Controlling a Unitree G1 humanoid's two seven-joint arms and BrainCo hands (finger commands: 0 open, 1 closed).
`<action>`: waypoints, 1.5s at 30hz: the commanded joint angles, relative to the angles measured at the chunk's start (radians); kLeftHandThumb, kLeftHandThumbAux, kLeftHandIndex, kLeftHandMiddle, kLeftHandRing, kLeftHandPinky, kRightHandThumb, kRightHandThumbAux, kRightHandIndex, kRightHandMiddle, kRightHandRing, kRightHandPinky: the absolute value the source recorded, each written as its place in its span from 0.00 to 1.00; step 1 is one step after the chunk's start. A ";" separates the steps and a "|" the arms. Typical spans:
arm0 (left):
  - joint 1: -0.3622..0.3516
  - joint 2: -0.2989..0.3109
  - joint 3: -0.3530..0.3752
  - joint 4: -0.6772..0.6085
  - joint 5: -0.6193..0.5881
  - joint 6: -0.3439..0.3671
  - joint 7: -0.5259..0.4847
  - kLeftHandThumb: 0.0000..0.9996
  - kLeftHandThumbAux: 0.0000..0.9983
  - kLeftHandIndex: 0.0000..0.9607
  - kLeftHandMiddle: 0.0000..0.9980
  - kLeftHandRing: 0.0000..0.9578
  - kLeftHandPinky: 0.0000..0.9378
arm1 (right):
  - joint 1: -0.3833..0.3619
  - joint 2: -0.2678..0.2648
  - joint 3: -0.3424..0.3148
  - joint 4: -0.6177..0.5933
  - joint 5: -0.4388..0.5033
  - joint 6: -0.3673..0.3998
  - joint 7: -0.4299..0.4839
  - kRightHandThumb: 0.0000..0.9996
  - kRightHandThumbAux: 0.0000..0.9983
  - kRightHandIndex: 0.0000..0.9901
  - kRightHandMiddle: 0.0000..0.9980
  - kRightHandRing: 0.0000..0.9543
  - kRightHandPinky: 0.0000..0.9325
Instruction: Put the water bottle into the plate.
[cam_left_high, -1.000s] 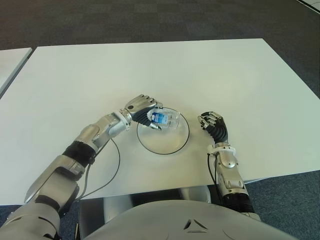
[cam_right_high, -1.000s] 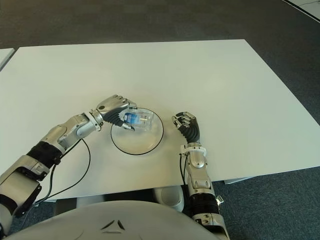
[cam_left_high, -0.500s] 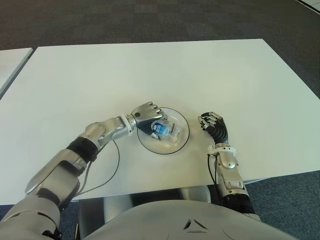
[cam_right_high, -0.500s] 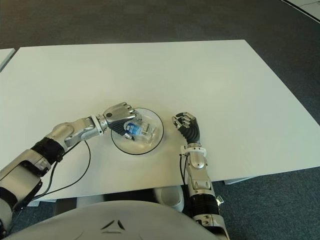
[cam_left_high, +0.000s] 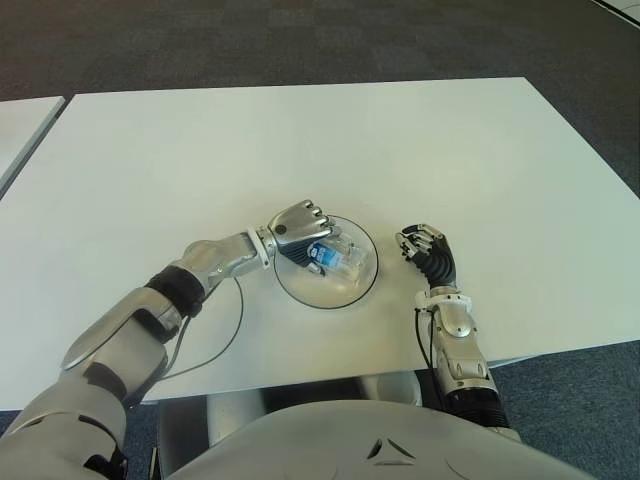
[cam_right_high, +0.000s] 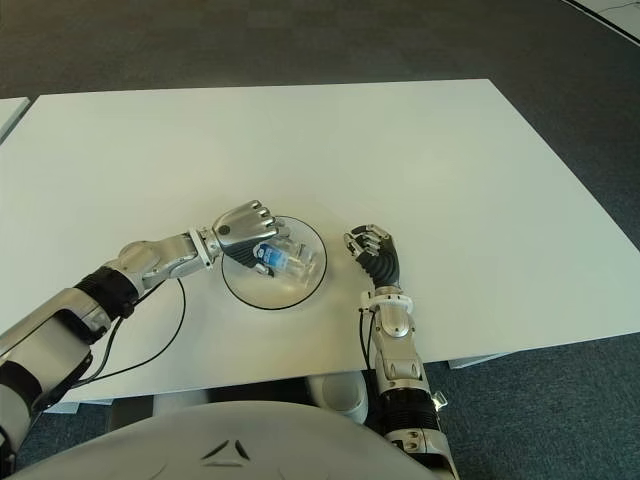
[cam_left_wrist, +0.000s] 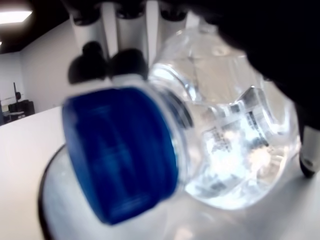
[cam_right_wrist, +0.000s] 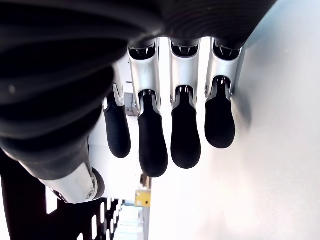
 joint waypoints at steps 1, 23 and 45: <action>0.006 -0.006 -0.045 0.055 0.044 -0.001 0.044 0.85 0.67 0.42 0.59 0.78 0.78 | 0.019 0.003 -0.002 0.020 0.006 0.031 0.003 0.70 0.73 0.44 0.66 0.68 0.70; -0.021 0.046 -0.109 -0.034 0.080 0.026 -0.049 0.43 0.32 0.00 0.00 0.00 0.00 | 0.021 0.010 0.002 0.014 0.007 0.036 0.001 0.70 0.73 0.44 0.65 0.67 0.69; 0.018 0.037 -0.065 -0.072 -0.001 -0.009 -0.053 0.07 0.36 0.00 0.00 0.00 0.00 | 0.019 0.012 -0.001 0.030 0.005 0.008 -0.001 0.71 0.73 0.44 0.64 0.67 0.70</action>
